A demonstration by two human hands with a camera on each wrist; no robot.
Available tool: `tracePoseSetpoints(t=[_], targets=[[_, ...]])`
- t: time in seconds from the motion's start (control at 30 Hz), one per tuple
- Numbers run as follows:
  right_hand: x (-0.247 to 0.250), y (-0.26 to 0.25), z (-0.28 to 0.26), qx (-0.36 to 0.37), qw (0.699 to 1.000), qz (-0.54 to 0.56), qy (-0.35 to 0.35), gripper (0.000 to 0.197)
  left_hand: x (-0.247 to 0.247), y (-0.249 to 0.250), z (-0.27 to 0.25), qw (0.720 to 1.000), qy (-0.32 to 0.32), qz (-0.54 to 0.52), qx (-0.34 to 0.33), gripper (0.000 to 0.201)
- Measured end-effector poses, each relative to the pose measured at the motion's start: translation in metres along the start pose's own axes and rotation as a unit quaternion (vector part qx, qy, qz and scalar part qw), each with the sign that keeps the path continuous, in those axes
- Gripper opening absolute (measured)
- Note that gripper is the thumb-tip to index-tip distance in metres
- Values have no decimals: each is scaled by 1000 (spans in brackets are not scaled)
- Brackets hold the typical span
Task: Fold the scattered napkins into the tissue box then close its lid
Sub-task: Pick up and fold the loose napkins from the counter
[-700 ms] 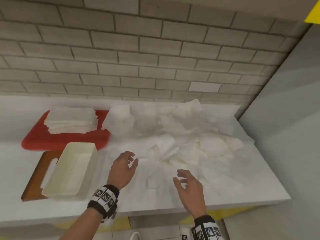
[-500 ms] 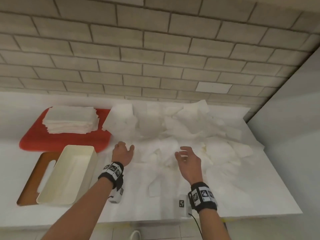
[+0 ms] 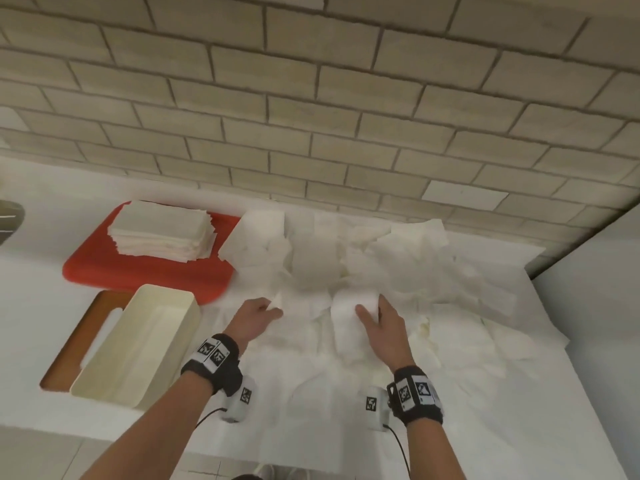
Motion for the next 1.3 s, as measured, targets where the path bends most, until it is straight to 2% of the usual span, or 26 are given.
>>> tracePoseSetpoints(t=[0.07, 0.13, 0.2, 0.27, 0.33, 0.4, 0.43, 0.5, 0.57, 0.6, 0.67, 0.73, 0.8, 0.87, 0.93, 1.0, 1.07, 1.13, 1.2, 1.3], targets=[[10, -17, -14, 56, 997, 53, 7, 42, 0, -12, -20, 1000, -16, -23, 5, 20], [15, -43, -27, 90, 986, 143, 0, 28, -4, -28, -29, 999, -23, -38, 21, 21], [13, -71, -38, 95, 963, 254, -7, 16, -12, -39, -33, 997, -35, -54, 42, 26], [2, -90, -42, 73, 940, 333, -7, 17, -21, -49, -35, 996, -42, -63, 56, 35], [-21, -92, -38, 32, 937, 346, -22, 20, -26, -57, -36, 995, -37, -70, 63, 31], [-57, -74, -27, -40, 949, 312, -33, 27, -30, -61, -40, 993, -40, -88, 67, 19], [-74, -64, -24, -83, 956, 279, -44, 32, -32, -61, -42, 991, -42, -102, 71, 18], [-108, -38, -18, -141, 963, 223, -58, 47, -31, -62, -48, 989, -32, -118, 87, 29], [-127, -12, -16, -154, 966, 198, -61, 41, -29, -69, -48, 988, -22, -120, 100, 24], [-133, 0, -15, -146, 966, 204, -58, 36, -26, -70, -48, 989, -32, -109, 92, 18], [-129, 2, -20, -133, 963, 231, -50, 42, -20, -81, -44, 993, -35, -79, 77, 40], [-115, -11, -28, -84, 959, 261, -70, 30, -12, -84, -44, 997, -33, -35, 54, 34], [-94, -33, -36, -16, 960, 263, -98, 46, -7, -78, -47, 999, -16, 10, 37, 40], [-75, -52, -40, 35, 956, 274, -98, 49, -2, -69, -50, 997, -7, 79, -5, 56], [-66, -71, -43, 75, 951, 279, -106, 48, 5, -54, -56, 986, 44, 142, -77, 49], [-63, -87, -45, 94, 954, 268, -99, 42, 13, -31, -69, 984, 89, 92, -127, 41], [-69, -106, -50, 119, 956, 250, -93, 38, 23, -5, -84, 982, 72, -46, -167, 53], [-85, -123, -54, 119, 959, 249, -68, 40, 37, 16, -97, 970, 42, -118, -208, 58], [-101, -133, -56, 95, 963, 253, -16, 44, 44, 35, -107, 963, 40, -112, -243, 45], [-136, -155, -68, 61, 961, 264, 45, 22, 72, 45, -113, 954, 76, -65, -281, 19]])
Point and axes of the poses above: each hand's wrist, its own z-axis towards the middle knuckle, its own x-axis out of the back of the hand, y = z × x, the point moved 1 cm from there along z, towards the middle knuckle, and after that the axes turned 8 degrees about z, right-handed, at the moved point
